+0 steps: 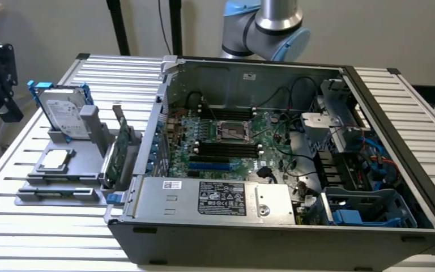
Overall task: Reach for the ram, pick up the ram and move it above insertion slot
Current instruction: 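Pick up the ram and move it above insertion slot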
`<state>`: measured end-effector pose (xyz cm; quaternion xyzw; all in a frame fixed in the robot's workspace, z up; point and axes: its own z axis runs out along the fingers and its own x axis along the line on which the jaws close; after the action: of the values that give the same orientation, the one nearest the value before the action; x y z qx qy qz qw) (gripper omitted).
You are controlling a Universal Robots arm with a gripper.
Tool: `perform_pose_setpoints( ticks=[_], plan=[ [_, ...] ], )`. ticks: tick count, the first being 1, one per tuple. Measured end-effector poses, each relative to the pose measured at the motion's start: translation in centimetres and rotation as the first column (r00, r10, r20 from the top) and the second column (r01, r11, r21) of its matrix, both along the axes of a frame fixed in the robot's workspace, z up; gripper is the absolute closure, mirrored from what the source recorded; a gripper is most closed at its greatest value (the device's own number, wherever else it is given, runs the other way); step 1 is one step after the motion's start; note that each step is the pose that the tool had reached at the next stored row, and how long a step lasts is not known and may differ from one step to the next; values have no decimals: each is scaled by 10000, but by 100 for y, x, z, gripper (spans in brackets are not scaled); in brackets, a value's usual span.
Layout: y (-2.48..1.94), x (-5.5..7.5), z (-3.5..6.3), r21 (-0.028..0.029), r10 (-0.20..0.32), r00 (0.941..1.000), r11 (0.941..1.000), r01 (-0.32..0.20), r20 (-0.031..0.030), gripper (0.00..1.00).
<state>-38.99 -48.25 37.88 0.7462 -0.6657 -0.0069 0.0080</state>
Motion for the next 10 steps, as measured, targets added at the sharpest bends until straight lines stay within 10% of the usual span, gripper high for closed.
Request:
perform_pose_setpoints(
  ticks=[10],
  plan=[
    [-38,0,-78,-1,1,10000,10000,-1,9,58]
  ],
)
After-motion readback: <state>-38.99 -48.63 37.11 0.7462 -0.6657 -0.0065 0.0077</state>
